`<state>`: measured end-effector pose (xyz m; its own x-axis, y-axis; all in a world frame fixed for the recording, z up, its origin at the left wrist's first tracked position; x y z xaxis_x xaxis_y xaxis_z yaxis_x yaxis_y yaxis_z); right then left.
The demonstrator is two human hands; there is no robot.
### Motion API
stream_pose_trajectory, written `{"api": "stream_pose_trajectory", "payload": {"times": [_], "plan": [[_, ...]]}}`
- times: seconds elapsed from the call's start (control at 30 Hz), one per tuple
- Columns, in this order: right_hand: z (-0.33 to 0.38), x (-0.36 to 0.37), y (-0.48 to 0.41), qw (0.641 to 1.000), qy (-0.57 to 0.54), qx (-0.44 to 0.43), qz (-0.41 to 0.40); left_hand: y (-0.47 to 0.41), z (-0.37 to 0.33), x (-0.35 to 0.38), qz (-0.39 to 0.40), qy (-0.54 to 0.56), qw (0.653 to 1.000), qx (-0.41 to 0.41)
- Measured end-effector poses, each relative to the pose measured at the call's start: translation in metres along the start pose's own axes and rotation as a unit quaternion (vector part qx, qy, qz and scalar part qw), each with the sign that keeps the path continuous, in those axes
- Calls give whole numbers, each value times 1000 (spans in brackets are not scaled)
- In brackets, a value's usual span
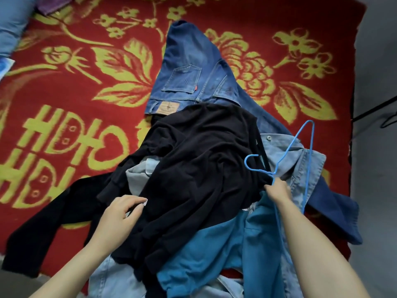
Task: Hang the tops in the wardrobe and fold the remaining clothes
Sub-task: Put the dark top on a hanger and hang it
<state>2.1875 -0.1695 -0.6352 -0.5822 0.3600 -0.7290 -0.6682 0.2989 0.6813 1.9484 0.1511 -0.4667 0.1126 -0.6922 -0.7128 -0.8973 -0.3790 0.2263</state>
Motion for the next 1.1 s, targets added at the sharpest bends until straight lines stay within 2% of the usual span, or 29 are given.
{"api": "stream_pose_trajectory", "payload": {"times": [0.13, 0.3, 0.43, 0.53, 0.6, 0.77, 0.9, 1.1], "plan": [[-7, 20, 27, 999, 1, -32, 28, 10, 1, 3, 10, 5, 1000, -15], [-45, 52, 91, 999, -13, -12, -49, 21, -5, 10, 17, 18, 1000, -13], [-73, 69, 135, 997, -73, -34, -21, 30, -16, 10, 6, 38, 999, 5], [-91, 57, 164, 981, -185, -44, -29, 45, -19, 9, 22, 57, 998, 10], [-100, 45, 183, 972, -222, -54, -46, 58, -20, 9, 33, 71, 997, 11], [-97, 20, 226, 970, -225, -68, -65, 70, -15, 11, 101, 38, 994, 6], [-89, 3, 282, 959, -252, -108, -65, 76, -14, -3, 151, 47, 987, 42], [-65, -51, 371, 925, -312, -193, -96, 61, -21, -56, 149, 76, 980, 109]]}}
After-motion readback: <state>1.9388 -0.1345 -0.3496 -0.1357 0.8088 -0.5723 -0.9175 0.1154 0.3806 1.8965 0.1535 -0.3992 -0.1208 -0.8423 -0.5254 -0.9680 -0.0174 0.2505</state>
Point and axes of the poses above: each hand's wrist, its own y-axis away from the middle knuckle, its own x-axis out of the palm, z = x × y, the point moved 2 cm from there along -y, towards the middle knuckle, and after that the axes turned 12 degrees about x, right-handed, at the moved point
